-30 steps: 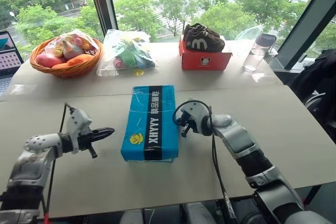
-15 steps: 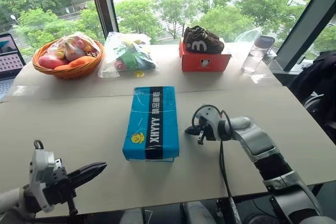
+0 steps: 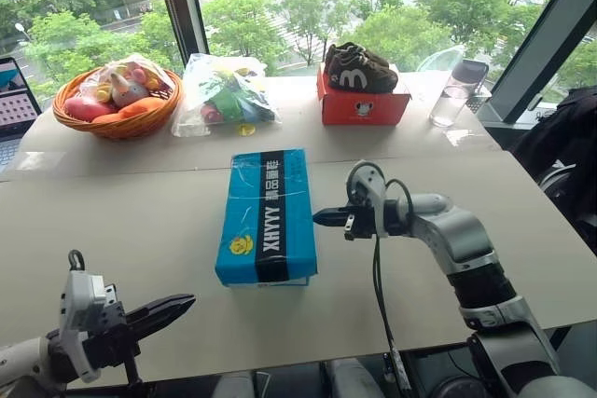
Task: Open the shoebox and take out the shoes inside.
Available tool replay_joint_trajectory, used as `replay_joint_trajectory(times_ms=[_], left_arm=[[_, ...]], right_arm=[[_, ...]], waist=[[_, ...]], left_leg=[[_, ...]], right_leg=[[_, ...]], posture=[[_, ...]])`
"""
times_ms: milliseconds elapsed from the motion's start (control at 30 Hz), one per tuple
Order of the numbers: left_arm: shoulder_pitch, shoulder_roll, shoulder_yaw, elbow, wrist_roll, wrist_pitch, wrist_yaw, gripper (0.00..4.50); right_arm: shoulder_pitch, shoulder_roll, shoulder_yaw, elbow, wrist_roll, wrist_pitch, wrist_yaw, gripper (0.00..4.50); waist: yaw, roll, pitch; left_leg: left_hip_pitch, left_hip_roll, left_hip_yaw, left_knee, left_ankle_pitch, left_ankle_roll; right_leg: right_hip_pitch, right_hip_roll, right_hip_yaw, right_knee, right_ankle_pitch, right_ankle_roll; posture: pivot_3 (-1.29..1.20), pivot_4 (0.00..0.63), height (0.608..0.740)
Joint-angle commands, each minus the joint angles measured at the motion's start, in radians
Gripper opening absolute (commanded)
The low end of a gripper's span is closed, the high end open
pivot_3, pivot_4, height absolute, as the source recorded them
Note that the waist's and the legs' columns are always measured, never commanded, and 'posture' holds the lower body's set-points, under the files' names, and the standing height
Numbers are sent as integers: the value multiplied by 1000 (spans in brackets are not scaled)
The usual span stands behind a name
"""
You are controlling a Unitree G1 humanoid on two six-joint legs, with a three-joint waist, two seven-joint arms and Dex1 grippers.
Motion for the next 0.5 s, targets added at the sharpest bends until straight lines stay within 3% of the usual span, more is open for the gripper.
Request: replay_joint_trajectory(times_ms=[33, 500], left_arm=[[-9, 7, -13, -30, 2, -20, 10, 51], [-18, -6, -50, -24, 27, -42, 43, 51]], right_arm=[[-28, 1, -30, -62, 40, 11, -6, 0], [-148, 14, -35, -154, 121, 78, -32, 0]], waist=[[0, 0, 0], [-3, 1, 0]], left_leg=[[0, 0, 0, 0, 0, 0], [0, 0, 0, -1, 0, 0]], right_leg=[[0, 0, 0, 0, 0, 0], [-1, 1, 0, 1, 0, 0]], posture=[[0, 150, 740], [0, 150, 740]])
